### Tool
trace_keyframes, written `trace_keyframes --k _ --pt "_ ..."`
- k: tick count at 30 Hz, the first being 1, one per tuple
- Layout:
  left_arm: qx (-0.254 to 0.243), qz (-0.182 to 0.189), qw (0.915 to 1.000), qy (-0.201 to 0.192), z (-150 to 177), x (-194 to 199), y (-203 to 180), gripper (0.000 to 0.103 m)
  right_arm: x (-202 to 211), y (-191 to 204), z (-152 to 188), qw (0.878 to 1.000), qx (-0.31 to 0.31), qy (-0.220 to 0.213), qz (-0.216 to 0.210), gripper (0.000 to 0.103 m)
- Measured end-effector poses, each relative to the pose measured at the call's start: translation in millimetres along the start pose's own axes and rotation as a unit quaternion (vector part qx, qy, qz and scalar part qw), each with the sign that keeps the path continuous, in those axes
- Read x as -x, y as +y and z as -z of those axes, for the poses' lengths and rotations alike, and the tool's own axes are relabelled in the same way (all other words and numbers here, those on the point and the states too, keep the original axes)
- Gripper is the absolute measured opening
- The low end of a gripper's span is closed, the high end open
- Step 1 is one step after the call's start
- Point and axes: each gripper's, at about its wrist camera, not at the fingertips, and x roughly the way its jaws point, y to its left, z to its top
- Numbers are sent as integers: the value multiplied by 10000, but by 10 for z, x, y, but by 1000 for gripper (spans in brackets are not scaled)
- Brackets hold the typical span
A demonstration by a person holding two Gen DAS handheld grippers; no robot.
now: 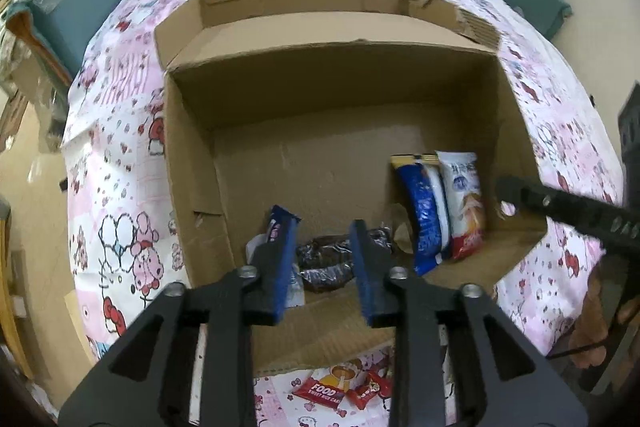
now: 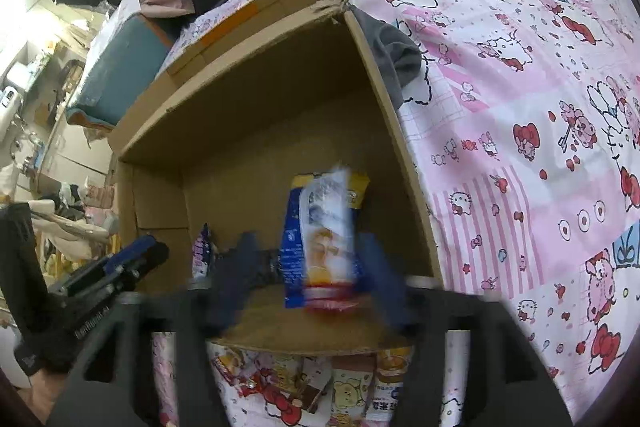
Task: Organize snacks
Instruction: 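Lower the stick packet into the box and open the left tool while the right carries its packet, then release the rice cake packet into the box from the right tool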
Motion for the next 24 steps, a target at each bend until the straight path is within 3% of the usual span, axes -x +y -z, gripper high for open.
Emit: trace_keyframes --k 3,5,8,18,24 --pt "-131 -208 9995 -191 13 56 -49 48 -8 6 -11 10000 16 31 -9 77" --pt "-77 -228 9992 -321 14 98 -40 73 -16 -2 -18 10000 -31 53 -39 77" --pt "71 -225 9982 -553 16 178 0 92 2 4 -29 10000 -28 8 -71 77" --pt "345 -259 9971 -624 -3 241 121 94 54 47 -55 9999 60 -72 -87 77" --pt "201 -258 9988 -373 58 246 53 94 132 82 -52 9997 81 -161 -160 77"
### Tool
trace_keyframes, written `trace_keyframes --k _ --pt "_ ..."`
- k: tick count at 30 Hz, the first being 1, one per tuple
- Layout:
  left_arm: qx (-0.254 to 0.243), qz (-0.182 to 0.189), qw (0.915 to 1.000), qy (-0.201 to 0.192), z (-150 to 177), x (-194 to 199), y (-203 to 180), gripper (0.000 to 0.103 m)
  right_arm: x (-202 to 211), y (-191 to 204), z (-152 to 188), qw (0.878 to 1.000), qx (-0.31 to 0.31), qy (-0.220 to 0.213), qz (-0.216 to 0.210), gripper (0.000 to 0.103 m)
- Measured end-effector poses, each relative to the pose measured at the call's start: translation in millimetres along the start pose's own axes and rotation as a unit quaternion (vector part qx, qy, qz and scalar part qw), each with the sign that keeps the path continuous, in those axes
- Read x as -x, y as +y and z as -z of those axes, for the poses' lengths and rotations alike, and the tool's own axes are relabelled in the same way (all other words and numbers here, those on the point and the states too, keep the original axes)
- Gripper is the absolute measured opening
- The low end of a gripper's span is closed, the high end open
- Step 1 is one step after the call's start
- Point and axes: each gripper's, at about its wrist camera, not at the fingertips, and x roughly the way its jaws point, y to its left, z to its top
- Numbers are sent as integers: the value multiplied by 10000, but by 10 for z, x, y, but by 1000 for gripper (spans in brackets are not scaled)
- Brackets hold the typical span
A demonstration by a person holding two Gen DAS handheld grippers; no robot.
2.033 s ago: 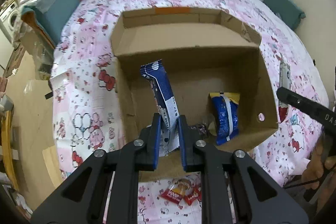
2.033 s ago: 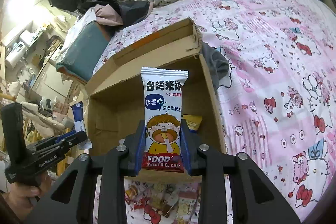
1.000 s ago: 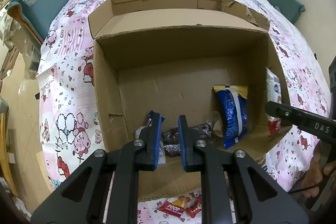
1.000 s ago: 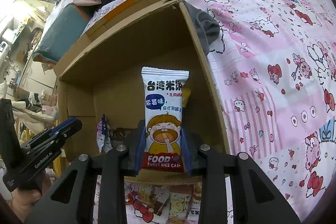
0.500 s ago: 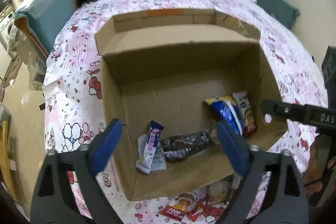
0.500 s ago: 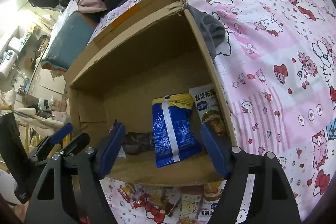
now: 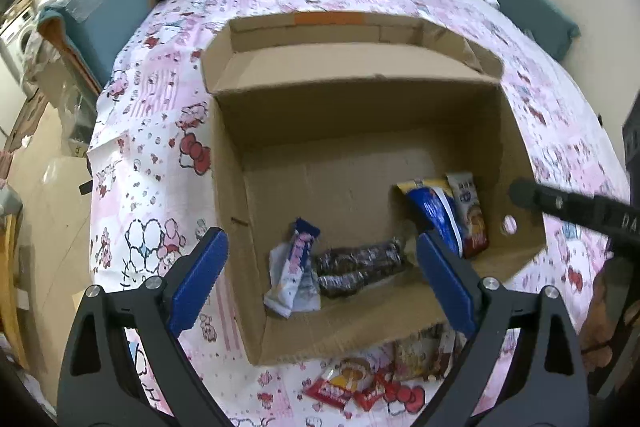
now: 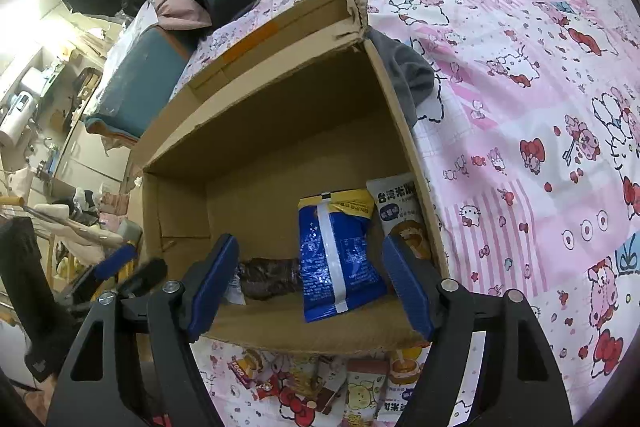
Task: Organize snacks
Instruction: 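Release the rice cake packet into the box from the right tool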
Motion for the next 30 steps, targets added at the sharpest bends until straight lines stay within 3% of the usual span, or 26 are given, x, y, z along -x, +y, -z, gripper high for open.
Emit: trace_keyframes --k 10,21,30 --pt "8 211 9997 -153 76 243 -33 93 190 5 168 9997 -152 -13 -169 77" --pt "-87 108 9994 -327 271 496 -25 93 424 -50 468 9992 -353 -29 -179 77" --pt "104 18 9997 -236 475 567 54 93 583 -201 753 9976 -690 -64 -64 77"
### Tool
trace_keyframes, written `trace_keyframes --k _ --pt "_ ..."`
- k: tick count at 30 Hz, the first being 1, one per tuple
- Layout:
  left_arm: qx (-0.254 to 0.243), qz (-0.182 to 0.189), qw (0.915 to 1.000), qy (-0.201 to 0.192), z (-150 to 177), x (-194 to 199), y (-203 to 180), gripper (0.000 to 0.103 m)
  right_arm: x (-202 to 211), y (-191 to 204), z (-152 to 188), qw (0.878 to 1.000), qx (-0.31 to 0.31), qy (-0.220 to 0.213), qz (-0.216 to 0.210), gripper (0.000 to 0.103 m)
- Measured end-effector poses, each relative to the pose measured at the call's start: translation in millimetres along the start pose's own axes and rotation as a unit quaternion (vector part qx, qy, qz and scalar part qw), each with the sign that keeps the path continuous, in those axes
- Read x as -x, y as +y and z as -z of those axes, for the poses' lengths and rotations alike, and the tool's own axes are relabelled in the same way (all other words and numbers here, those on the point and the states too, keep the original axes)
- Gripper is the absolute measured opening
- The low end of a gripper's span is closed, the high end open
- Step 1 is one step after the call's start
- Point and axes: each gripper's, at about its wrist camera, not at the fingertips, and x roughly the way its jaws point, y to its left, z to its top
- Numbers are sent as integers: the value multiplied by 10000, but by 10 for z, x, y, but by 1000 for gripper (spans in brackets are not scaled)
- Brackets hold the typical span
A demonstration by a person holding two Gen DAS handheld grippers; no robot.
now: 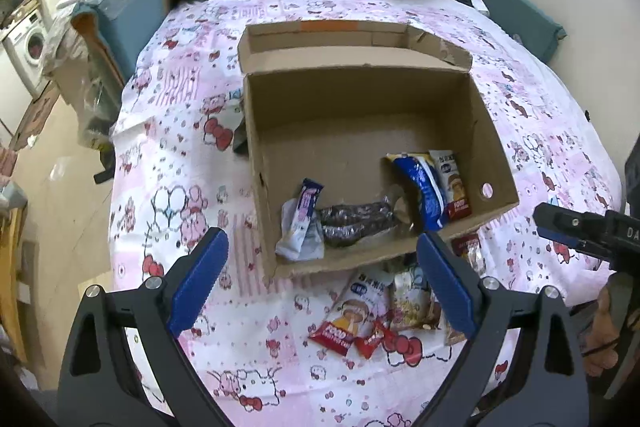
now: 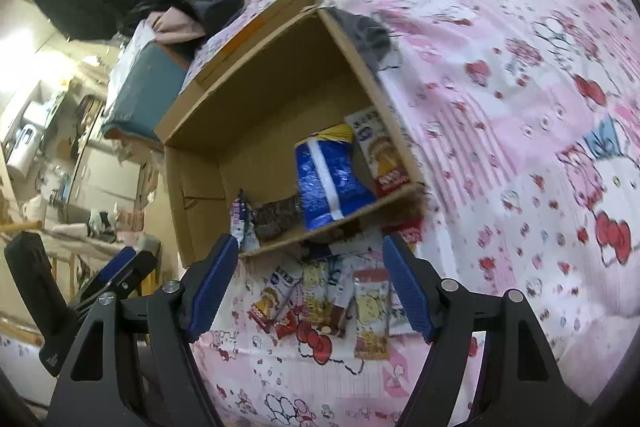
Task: Organize snacks
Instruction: 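Release the rice cake packet into the box from the right tool, then grasp the FOOD rice cake packet from the pile with the left tool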
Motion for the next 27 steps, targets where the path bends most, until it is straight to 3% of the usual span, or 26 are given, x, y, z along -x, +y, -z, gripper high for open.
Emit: trace_keyframes --k 6,9,14,15,17,21,24,27 --pt "-35 -226 9997 87 167 -58 12 93 34 -233 81 9992 -306 141 192 77" --pt "-57 -226 9995 203 209 -130 19 93 -28 -427 113 9961 -795 383 19 77" --pt "188 71 9964 826 346 -388 76 92 -160 -631 129 9875 -1438 638 -110 77" --pt "250 79 9956 903 381 -430 81 90 -175 -641 127 9870 -1465 655 -71 77" --pt "282 225 9916 1243 460 -602 43 70 -194 -643 122 9865 -1490 672 -42 77" --pt "-306 206 9851 1678 582 -966 -231 67 -218 -634 113 9860 -1504 721 -44 77" --pt "-764 28 9820 1727 619 -1152 -390 65 -232 -655 118 9858 -1507 744 -9 77" --pt "-863 140 9763 1978 644 -1300 -449 45 -256 -678 119 9866 -1416 789 179 77"
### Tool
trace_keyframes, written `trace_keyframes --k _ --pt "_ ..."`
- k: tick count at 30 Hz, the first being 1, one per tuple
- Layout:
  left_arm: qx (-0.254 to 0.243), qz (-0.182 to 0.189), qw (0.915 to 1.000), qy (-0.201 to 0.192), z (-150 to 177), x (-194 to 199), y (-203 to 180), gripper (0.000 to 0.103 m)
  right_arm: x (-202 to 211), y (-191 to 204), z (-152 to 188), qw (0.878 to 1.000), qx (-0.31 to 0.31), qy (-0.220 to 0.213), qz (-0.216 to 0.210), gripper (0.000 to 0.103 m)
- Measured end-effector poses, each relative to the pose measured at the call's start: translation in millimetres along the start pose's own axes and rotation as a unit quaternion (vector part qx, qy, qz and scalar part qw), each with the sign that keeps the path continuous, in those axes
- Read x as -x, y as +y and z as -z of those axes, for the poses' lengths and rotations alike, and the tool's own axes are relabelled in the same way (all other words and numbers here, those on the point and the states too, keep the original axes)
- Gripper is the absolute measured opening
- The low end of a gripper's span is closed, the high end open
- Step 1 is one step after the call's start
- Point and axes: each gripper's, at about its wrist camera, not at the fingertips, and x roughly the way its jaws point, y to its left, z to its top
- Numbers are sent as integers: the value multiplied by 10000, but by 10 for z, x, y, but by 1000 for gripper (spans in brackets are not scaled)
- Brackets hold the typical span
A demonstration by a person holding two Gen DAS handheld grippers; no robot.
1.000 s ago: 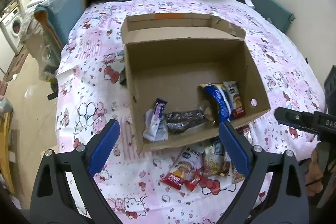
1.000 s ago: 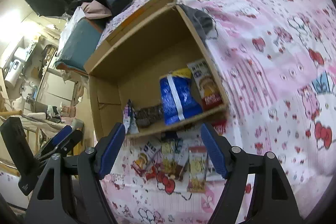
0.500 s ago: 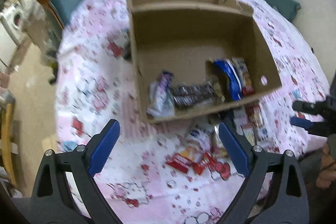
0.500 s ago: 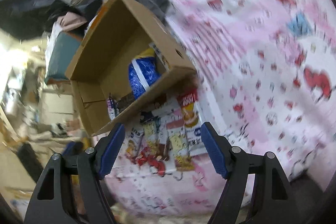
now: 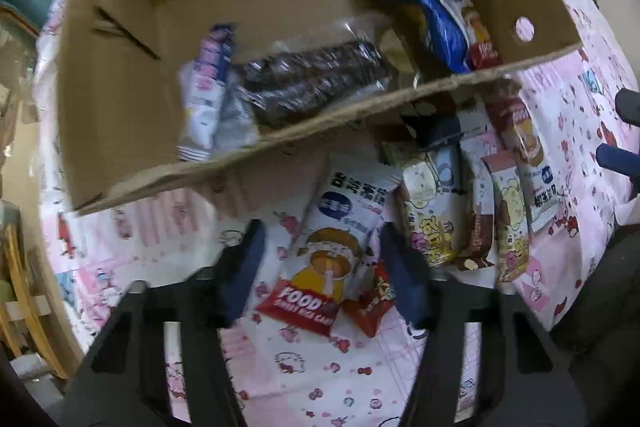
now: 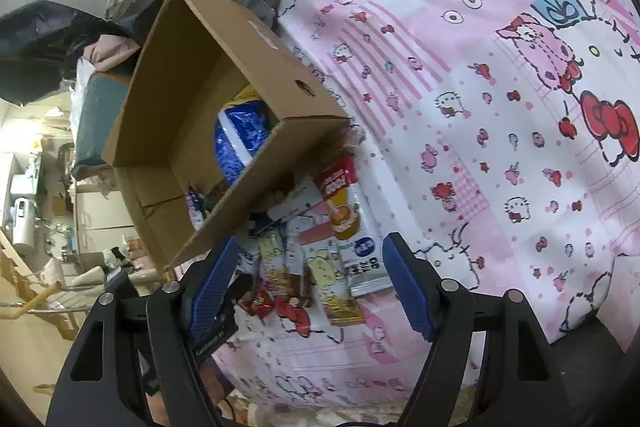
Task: Organize snacks
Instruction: 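Grasp the FOOD rice cake packet from the pile with the left tool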
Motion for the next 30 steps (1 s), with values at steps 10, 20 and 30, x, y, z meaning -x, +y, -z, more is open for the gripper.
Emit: trace_keyframes --k 10,20,30 --pt "116 121 9997 149 177 161 -4 27 -417 174 -43 9885 896 347 1166 57" --pt "617 285 9977 80 388 400 214 27 -923 461 46 9557 1779 649 2251 32" --pt "713 184 9973 6 314 444 384 27 -629 429 90 9691 1665 442 1763 32"
